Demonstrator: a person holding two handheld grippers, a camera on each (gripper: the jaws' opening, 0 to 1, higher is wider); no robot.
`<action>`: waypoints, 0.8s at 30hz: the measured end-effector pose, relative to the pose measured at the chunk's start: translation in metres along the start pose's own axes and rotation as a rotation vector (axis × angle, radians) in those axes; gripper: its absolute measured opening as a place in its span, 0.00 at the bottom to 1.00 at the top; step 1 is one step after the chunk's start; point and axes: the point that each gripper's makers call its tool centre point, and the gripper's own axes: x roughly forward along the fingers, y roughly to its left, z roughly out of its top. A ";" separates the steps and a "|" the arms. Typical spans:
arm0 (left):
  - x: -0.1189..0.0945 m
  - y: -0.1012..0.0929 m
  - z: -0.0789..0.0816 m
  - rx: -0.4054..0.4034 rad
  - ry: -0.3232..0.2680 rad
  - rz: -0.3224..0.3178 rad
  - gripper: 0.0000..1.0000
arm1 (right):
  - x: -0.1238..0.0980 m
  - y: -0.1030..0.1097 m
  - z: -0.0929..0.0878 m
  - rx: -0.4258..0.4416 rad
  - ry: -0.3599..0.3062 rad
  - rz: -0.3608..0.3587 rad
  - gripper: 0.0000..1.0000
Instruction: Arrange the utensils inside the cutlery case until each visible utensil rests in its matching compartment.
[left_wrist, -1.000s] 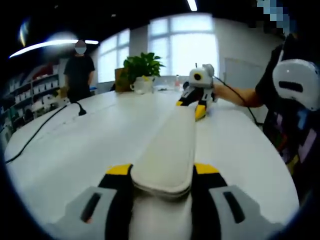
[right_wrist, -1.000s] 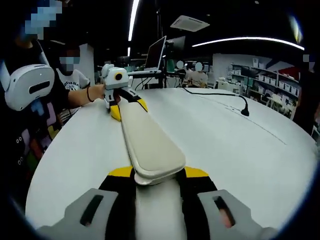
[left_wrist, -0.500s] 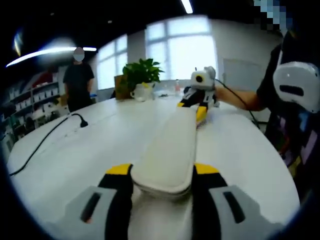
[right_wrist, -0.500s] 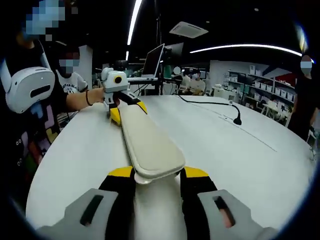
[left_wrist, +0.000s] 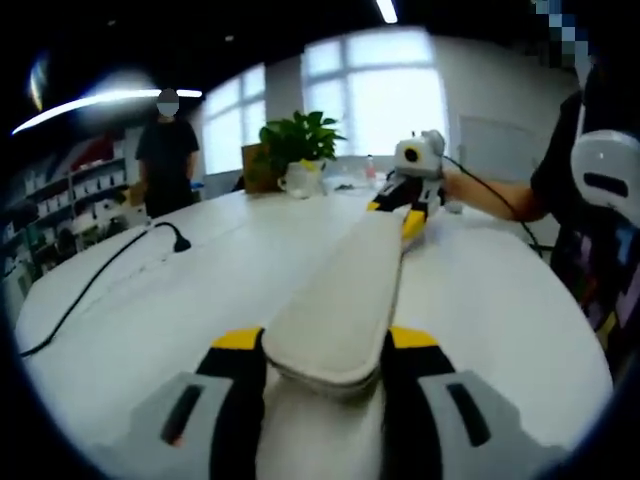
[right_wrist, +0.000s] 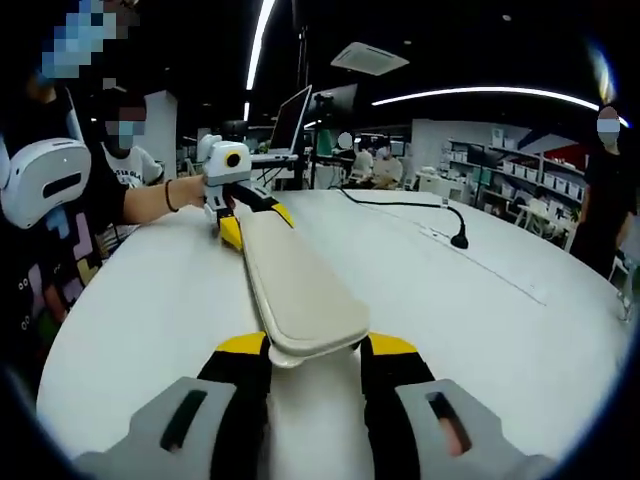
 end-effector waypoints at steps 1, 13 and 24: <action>0.002 0.001 -0.001 -0.004 0.004 0.001 0.49 | 0.001 0.000 -0.002 0.003 0.007 0.003 0.36; 0.013 0.004 -0.010 -0.048 0.016 0.017 0.50 | 0.007 -0.008 -0.016 0.023 0.000 0.002 0.36; 0.013 0.002 -0.013 -0.062 -0.005 0.014 0.50 | 0.009 -0.008 -0.016 0.031 -0.020 0.008 0.36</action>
